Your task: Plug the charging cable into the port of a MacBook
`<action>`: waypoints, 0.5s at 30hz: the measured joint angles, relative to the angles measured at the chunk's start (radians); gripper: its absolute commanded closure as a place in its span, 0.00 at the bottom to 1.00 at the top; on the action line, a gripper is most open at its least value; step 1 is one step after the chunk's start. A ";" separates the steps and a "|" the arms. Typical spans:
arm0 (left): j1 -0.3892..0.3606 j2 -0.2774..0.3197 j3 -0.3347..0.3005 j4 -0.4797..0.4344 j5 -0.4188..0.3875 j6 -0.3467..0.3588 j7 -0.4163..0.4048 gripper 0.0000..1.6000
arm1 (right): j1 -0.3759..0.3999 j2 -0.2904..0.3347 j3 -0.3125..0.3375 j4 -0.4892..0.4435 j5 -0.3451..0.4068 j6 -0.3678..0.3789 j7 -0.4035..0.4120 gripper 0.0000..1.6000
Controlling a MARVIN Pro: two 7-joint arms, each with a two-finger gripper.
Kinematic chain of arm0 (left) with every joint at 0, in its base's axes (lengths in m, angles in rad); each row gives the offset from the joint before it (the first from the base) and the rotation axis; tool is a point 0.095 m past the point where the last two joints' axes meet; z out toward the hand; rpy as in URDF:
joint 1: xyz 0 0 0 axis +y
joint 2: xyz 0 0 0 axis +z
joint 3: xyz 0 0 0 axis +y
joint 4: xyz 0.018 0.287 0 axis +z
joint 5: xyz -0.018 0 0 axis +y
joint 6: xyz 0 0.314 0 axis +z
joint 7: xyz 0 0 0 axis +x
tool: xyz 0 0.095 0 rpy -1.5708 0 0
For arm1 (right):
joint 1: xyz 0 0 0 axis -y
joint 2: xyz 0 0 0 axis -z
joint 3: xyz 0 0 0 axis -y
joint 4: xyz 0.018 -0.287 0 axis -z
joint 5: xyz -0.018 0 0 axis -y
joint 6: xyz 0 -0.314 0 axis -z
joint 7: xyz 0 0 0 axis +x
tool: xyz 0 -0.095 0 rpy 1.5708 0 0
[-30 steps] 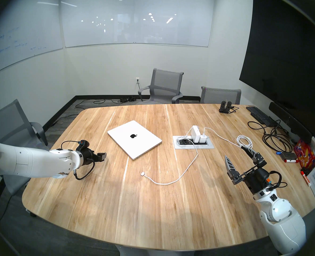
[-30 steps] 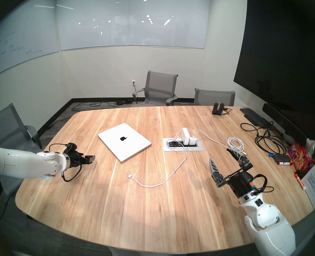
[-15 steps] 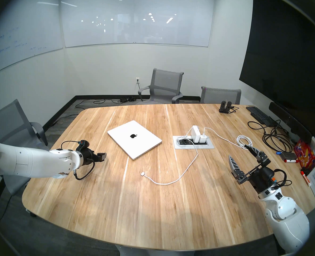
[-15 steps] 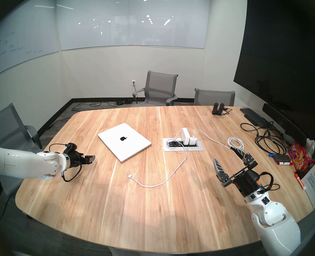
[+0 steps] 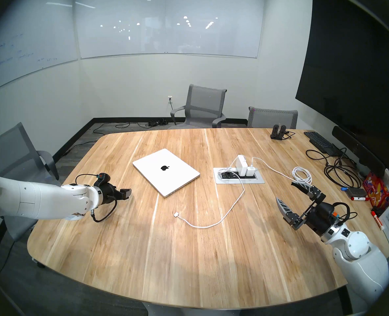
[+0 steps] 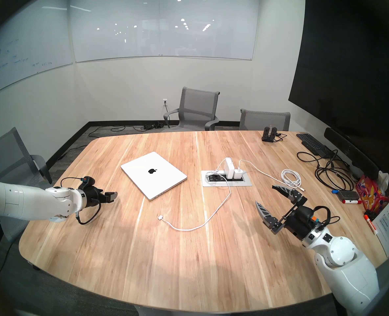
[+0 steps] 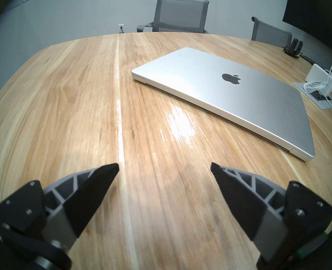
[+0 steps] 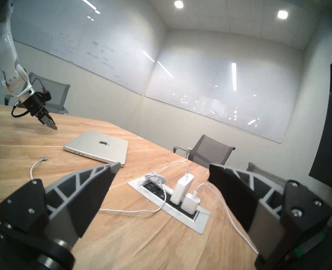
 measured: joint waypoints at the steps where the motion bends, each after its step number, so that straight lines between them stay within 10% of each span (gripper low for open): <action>1: 0.000 0.000 0.000 0.000 0.000 0.000 0.000 0.00 | 0.012 0.005 -0.013 0.002 0.001 0.009 0.004 0.00; 15: 0.000 0.000 0.000 0.000 0.000 0.000 0.000 0.00 | 0.153 0.025 -0.122 -0.001 0.000 0.085 0.010 0.00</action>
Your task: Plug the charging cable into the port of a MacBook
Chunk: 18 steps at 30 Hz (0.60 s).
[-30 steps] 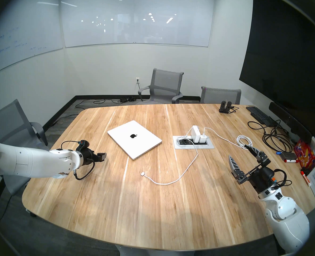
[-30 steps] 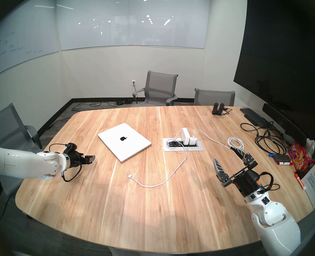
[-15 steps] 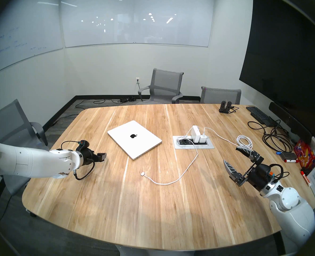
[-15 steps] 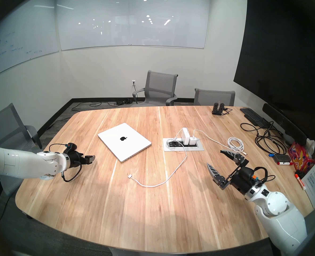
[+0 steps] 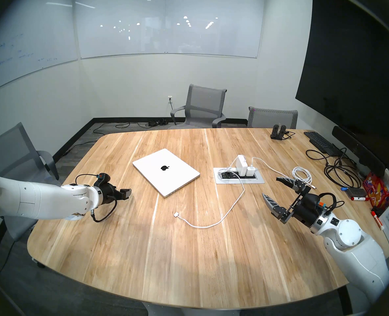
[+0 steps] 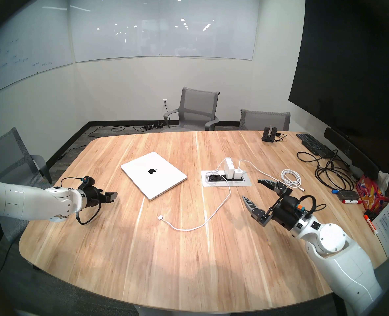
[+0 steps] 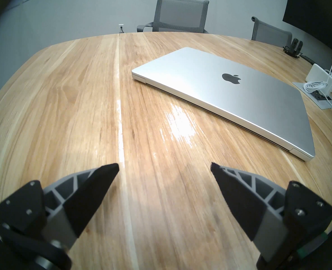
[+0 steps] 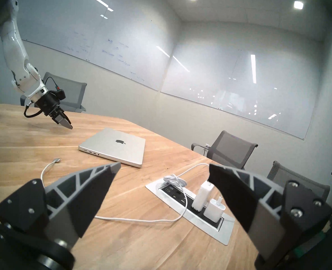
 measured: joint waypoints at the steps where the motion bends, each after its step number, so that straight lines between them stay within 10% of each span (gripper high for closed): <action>1: 0.000 0.000 0.000 0.000 0.000 0.000 0.000 0.00 | 0.012 0.000 -0.011 -0.001 -0.002 0.007 -0.001 0.00; 18: 0.000 0.000 0.000 0.000 0.000 0.000 0.000 0.00 | 0.181 -0.077 -0.135 0.001 -0.135 0.145 -0.034 0.00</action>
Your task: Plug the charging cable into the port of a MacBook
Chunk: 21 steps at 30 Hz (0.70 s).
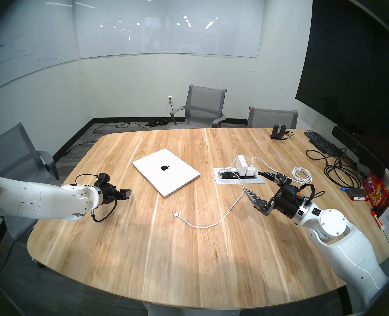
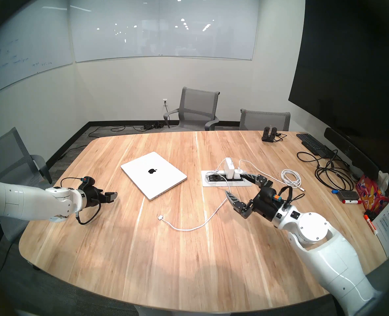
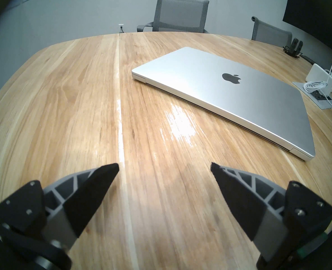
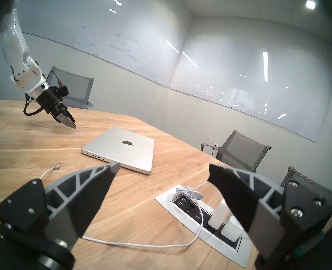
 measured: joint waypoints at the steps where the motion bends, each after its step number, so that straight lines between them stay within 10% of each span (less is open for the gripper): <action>1: 0.000 0.000 0.000 0.000 0.000 0.000 0.000 0.00 | 0.010 -0.007 -0.005 0.001 -0.010 0.009 -0.001 0.00; 21: 0.000 0.000 0.000 0.000 0.000 0.000 0.000 0.00 | 0.175 -0.100 -0.135 -0.016 -0.142 0.072 0.075 0.00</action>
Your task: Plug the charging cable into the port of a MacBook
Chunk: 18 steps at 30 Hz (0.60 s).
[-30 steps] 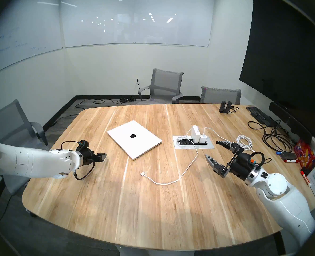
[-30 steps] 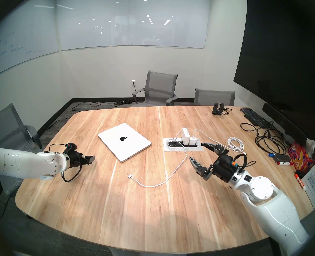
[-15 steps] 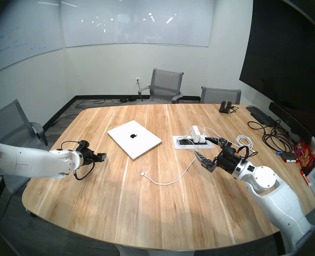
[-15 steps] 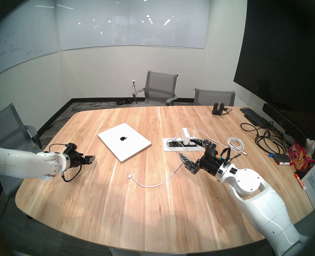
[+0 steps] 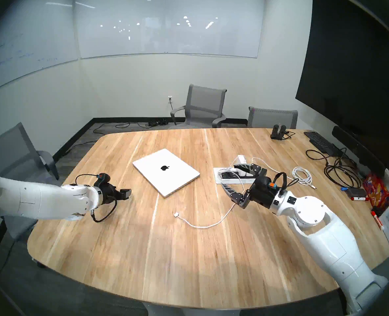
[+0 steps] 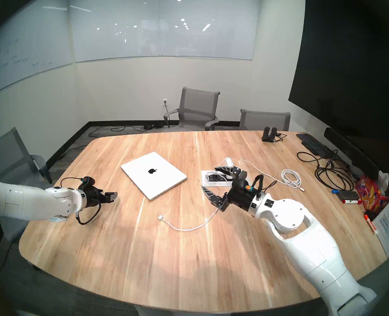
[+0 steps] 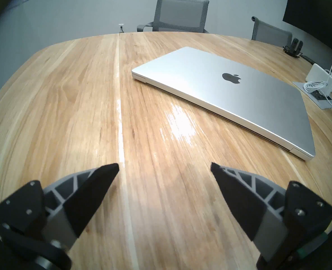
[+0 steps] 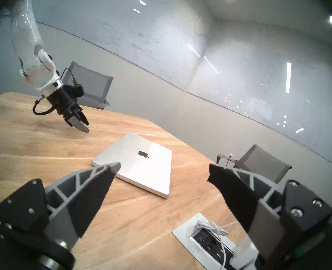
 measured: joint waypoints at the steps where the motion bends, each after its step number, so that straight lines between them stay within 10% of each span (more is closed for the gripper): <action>1: 0.000 0.000 0.000 0.000 0.000 0.000 0.000 0.00 | 0.000 0.000 0.000 -0.008 0.000 -0.001 0.005 0.00; 10: 0.000 0.000 0.000 0.000 0.000 0.000 0.000 0.00 | -0.039 0.034 0.048 -0.105 0.039 -0.017 0.044 0.00; 18: 0.000 0.000 0.000 0.000 0.000 0.000 0.000 0.00 | -0.074 0.033 0.111 -0.043 0.238 -0.041 0.128 0.00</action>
